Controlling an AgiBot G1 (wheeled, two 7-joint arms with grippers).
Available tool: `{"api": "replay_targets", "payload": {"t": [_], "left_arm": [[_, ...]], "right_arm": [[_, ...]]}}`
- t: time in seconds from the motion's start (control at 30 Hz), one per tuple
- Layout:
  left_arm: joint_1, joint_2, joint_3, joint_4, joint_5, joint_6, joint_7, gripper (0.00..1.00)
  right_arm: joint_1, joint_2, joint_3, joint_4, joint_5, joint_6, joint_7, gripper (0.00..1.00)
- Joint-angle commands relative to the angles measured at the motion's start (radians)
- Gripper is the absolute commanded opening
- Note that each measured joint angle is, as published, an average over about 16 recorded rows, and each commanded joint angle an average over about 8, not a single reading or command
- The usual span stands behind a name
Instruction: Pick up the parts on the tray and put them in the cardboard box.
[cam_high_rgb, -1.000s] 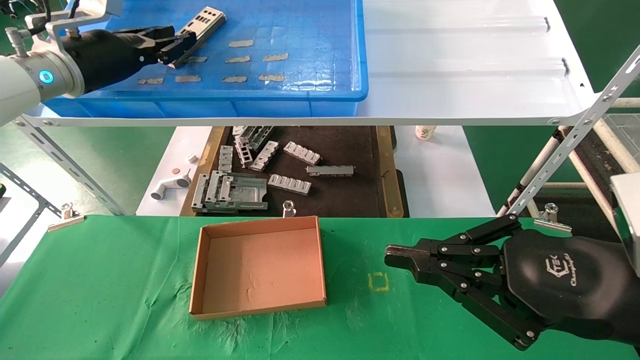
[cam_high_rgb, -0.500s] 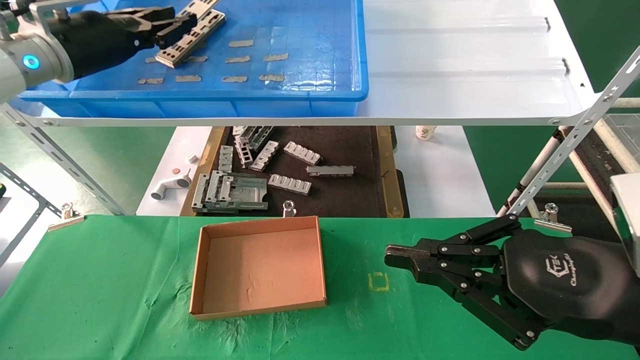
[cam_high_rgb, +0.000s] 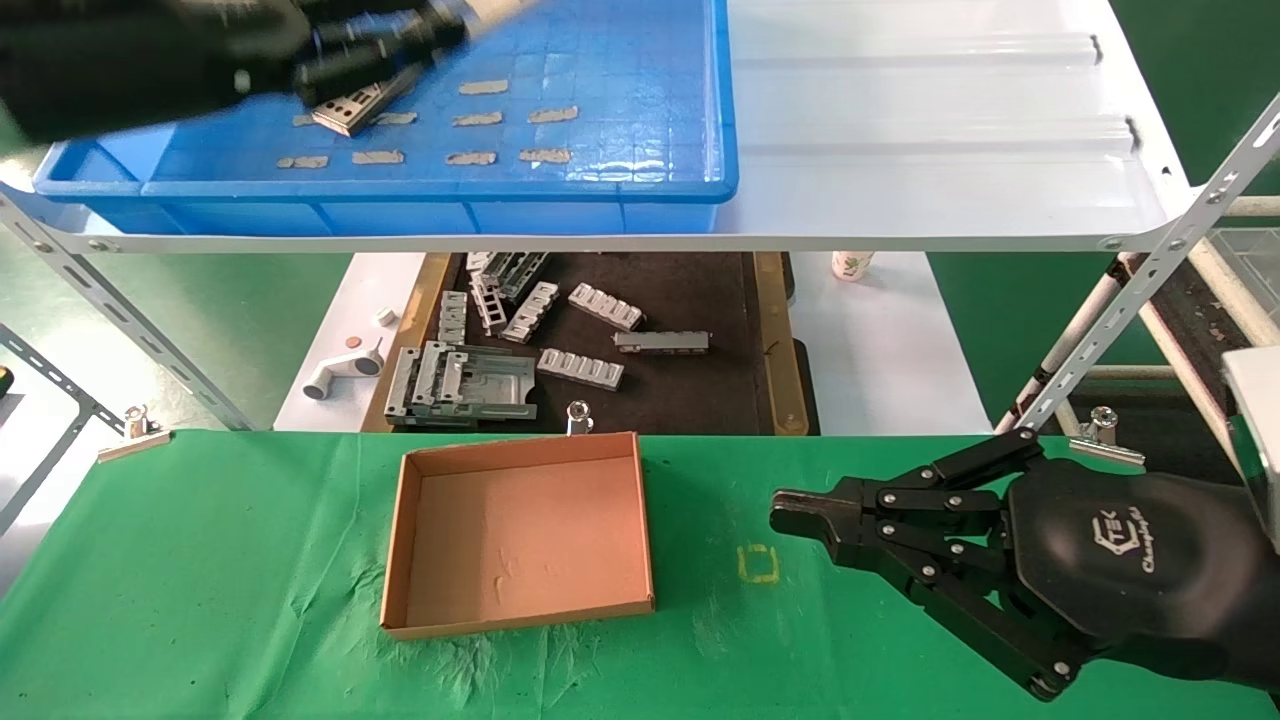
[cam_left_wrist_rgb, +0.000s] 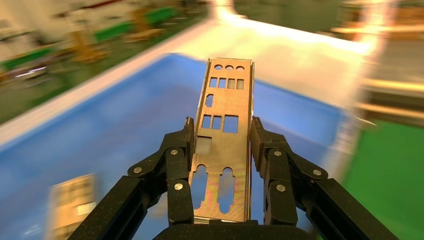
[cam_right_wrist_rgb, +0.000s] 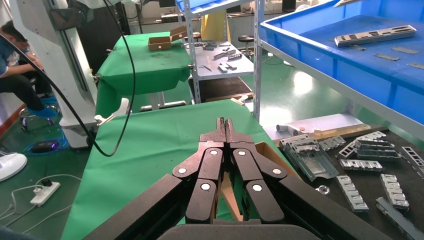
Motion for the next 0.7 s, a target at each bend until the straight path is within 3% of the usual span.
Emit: {"api": "replay_targets", "payload": {"t": [0.03,0.3,0.53,0.7], "left_arm": [[-0.005,-0.016,0.005,-0.010,0.004,0.111,0.009,0.00],[0.097,-0.059,0.065,-0.187,-0.043,0.206,0.015,0.00],[0.267,-0.152,0.201,-0.481,-0.180,0.201,-0.054,0.00],[0.347,-0.184,0.292,-0.540,-0.186,0.171,-0.049,0.00]], "right_arm": [[0.000,0.000,0.000,0.000,0.000,0.000,0.000,0.00],[0.000,0.000,0.000,0.000,0.000,0.000,0.000,0.00],[0.000,0.000,0.000,0.000,0.000,0.000,0.000,0.00],[0.000,0.000,0.000,0.000,0.000,0.000,0.000,0.00]]}}
